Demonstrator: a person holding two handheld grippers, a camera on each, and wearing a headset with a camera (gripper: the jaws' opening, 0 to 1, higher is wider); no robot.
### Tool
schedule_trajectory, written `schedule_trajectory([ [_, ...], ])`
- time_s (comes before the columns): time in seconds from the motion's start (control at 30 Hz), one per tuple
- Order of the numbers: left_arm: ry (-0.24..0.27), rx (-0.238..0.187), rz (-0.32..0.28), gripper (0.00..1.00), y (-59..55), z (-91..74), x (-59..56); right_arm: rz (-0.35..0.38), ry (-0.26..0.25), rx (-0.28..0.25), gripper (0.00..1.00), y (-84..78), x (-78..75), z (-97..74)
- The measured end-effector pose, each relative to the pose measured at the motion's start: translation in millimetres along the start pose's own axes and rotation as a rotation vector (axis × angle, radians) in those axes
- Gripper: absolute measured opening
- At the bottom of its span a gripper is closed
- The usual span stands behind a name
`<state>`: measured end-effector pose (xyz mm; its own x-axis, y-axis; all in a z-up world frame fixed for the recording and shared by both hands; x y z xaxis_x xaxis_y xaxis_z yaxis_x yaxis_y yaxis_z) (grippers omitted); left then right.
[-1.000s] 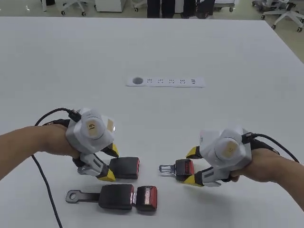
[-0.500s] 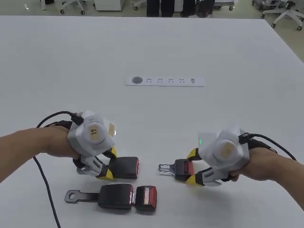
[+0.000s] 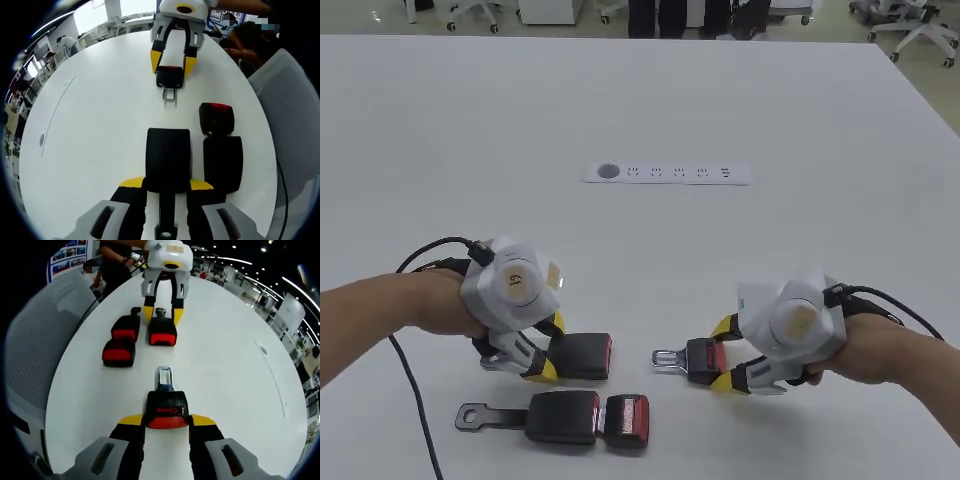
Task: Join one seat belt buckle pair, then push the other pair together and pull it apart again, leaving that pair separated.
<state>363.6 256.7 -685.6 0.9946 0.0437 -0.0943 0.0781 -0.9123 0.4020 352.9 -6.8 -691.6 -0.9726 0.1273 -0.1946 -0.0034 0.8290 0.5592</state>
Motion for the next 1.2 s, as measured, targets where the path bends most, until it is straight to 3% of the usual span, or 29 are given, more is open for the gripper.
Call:
schedule_trajectory([
  [1.2,-0.011,0.011,-0.018,0.31,-1.8,2.9,4.5,0.011,0.029,-0.023,0.30,24.9,1.2,18.0],
])
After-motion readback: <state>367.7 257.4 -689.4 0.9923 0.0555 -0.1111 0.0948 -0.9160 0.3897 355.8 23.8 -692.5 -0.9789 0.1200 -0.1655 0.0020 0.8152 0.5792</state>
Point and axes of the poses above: the centre of the closed fingertips' face, and the gripper's own axes: z roughly forward along the fingers, x roughly to its left, y roughly out of its top, the point moved 10 cm from there along -z, roughly backward along the fingers, and after that the axes turned 5 degrees about -y, right-handed, at the moved point
